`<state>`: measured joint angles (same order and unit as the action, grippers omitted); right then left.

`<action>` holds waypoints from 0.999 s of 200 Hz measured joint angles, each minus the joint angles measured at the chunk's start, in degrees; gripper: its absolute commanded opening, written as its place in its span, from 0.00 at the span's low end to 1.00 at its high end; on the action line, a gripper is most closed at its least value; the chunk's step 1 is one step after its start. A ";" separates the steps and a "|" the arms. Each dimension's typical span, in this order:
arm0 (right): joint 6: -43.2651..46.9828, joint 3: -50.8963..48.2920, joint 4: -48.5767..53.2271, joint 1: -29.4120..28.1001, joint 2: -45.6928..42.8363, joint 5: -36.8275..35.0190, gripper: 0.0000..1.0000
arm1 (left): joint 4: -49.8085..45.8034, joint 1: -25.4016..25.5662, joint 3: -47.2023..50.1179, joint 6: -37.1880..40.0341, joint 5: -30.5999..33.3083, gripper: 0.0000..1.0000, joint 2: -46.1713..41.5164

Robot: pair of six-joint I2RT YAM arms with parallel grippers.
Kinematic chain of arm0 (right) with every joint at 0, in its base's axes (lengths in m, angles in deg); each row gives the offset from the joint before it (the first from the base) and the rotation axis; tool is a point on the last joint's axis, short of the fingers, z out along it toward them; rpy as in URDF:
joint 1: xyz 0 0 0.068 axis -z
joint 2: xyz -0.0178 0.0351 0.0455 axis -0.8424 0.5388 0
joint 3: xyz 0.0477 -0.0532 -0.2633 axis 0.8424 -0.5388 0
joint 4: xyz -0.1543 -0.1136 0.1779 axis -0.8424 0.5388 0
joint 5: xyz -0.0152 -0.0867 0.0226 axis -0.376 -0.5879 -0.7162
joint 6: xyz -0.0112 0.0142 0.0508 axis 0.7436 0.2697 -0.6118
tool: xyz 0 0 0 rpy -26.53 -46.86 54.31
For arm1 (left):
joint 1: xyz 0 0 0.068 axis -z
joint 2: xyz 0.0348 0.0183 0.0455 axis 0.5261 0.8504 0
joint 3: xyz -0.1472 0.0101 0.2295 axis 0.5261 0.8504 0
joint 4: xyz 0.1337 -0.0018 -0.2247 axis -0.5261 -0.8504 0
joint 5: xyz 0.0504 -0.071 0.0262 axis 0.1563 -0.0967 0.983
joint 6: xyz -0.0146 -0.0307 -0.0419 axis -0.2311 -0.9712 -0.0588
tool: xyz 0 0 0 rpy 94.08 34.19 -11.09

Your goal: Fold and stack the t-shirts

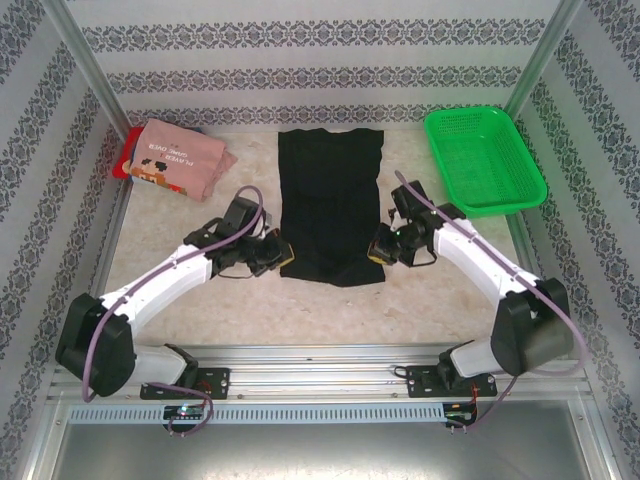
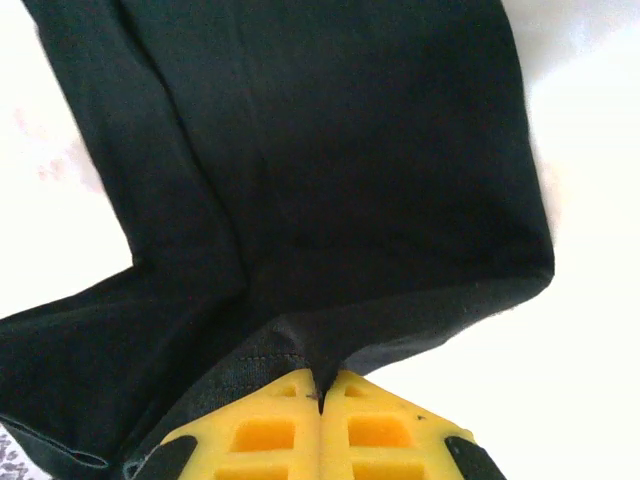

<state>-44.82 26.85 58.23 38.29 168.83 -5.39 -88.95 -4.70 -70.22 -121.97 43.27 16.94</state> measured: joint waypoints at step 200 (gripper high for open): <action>9.66 32.74 3.19 8.90 29.55 1.57 0.00 | -1.64 -14.25 -25.20 13.16 -9.05 0.00 26.99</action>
<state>-35.16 59.59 61.42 47.18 198.38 -3.81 -90.59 -18.95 -95.42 -108.81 34.22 43.93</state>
